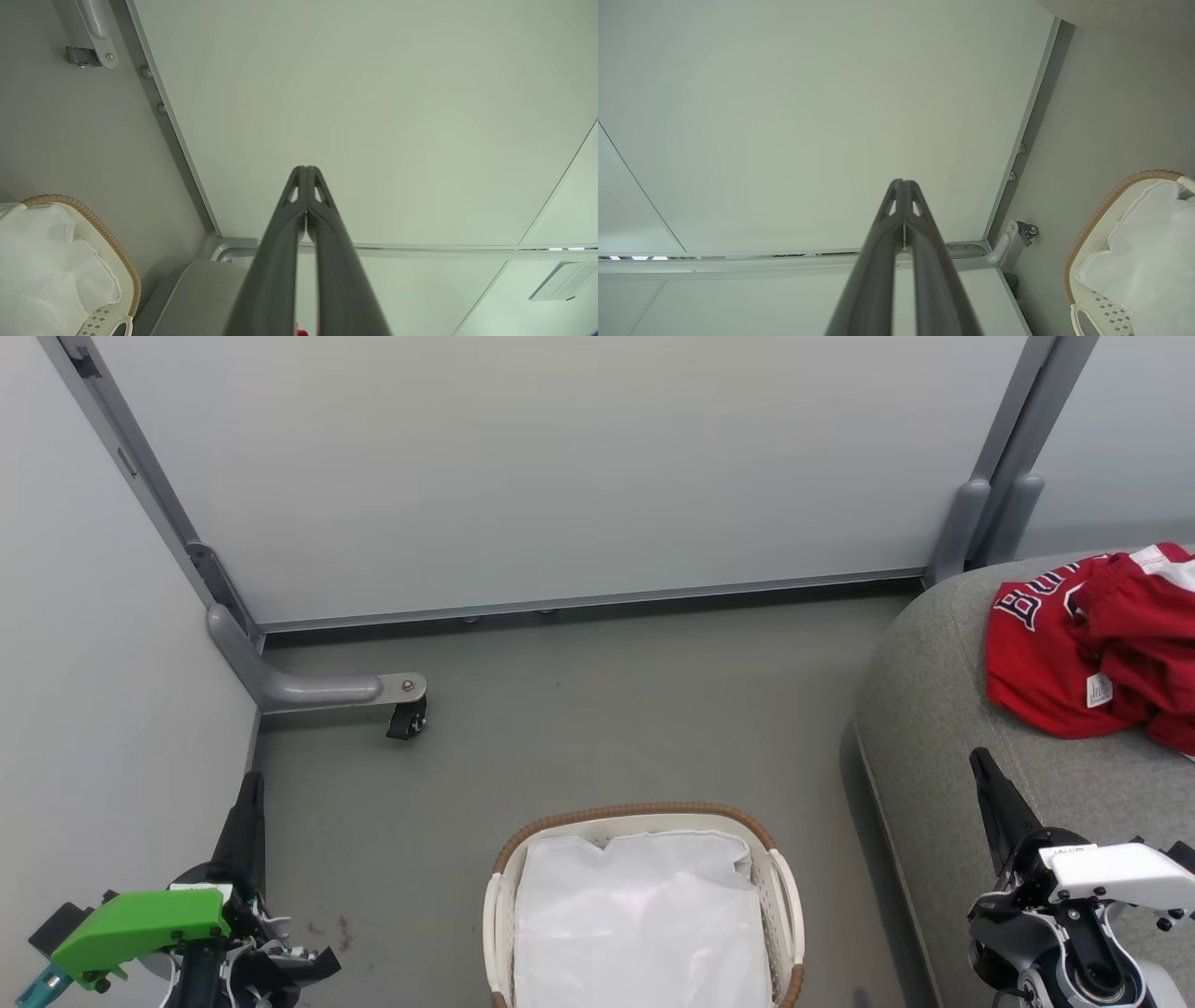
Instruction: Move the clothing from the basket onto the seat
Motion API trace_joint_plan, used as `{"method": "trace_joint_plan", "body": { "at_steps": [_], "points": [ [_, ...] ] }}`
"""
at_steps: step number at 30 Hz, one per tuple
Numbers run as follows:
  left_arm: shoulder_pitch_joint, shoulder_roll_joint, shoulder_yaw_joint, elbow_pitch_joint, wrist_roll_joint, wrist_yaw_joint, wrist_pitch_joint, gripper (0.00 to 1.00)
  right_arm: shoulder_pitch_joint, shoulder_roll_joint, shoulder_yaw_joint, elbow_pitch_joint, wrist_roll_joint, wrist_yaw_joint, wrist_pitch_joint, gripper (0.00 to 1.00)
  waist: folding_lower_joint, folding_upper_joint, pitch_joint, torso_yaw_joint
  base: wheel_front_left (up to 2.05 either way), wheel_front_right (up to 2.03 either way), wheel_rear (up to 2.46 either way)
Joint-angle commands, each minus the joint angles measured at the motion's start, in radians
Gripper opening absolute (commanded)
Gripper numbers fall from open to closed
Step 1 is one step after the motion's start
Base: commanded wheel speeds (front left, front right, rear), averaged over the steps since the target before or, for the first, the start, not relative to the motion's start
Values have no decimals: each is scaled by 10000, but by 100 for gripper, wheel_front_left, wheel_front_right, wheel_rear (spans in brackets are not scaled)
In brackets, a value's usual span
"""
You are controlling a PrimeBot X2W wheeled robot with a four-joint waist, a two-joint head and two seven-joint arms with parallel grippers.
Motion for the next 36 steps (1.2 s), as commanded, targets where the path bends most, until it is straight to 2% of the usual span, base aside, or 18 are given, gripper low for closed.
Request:
{"method": "trace_joint_plan", "body": {
  "at_steps": [1, 36],
  "points": [
    [-107, 52, 30, -17, -12, -35, 37, 0, 105, -59, -22, -35, 34, 0, 28, 0, 0, 0, 0, 0, 0, 0, 0],
    [-108, 43, 37, -17, -1, -36, 45, 0, 106, -59, -20, -35, 35, 0, 29, 0, 0, 0, 0, 0, 0, 0, 0]
  ]
}}
